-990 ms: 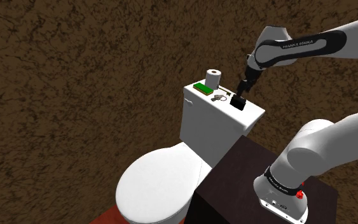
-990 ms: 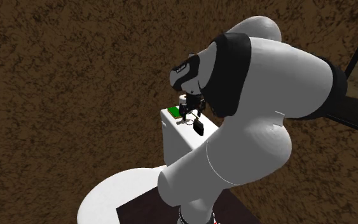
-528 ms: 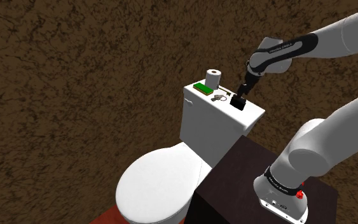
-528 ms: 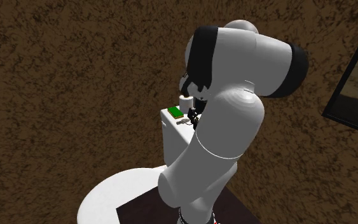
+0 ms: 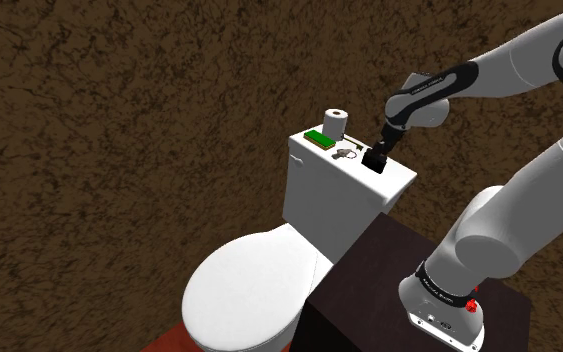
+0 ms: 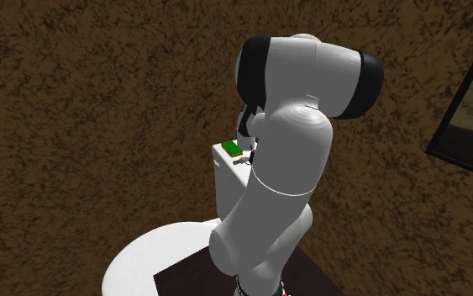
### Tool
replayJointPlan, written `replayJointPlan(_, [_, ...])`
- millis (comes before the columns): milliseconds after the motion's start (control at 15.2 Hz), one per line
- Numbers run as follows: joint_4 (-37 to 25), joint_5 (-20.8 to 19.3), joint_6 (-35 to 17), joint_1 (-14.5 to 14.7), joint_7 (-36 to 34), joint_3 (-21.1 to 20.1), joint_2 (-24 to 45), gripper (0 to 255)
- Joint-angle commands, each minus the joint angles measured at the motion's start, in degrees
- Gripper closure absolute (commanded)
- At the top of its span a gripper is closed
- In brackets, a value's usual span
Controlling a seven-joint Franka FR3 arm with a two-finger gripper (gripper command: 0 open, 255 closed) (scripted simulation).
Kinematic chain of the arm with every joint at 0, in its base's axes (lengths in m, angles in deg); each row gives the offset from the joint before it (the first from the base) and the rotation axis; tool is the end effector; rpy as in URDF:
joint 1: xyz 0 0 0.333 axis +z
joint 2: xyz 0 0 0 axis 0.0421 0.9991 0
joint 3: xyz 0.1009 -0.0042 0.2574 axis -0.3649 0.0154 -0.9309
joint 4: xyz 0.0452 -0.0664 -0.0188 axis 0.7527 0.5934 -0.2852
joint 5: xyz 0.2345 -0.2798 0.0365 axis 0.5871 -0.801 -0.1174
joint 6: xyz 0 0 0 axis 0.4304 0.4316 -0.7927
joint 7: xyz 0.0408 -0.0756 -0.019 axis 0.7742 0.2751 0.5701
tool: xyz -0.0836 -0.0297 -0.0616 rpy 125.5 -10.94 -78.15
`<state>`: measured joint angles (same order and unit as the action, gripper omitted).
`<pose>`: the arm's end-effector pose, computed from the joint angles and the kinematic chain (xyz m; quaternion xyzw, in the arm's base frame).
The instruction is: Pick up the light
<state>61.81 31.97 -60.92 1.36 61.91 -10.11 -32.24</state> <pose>0.3320 -0.2930 0.3130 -0.9974 0.0477 -0.0545 0.0053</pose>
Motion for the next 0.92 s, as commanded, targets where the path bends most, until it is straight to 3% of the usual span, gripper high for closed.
replayJointPlan(0, [0.3,0.3,-0.7,0.1,0.3,0.2,0.4,0])
replayJointPlan(66, [0.3,0.2,-0.6,0.1,0.3,0.2,0.3,255])
replayJointPlan(660, [0.3,0.3,-0.7,0.1,0.3,0.2,0.4,255])
replayJointPlan(858, [-0.6,-1.4,2.0,-0.6,-1.1,-0.7,-1.8,255])
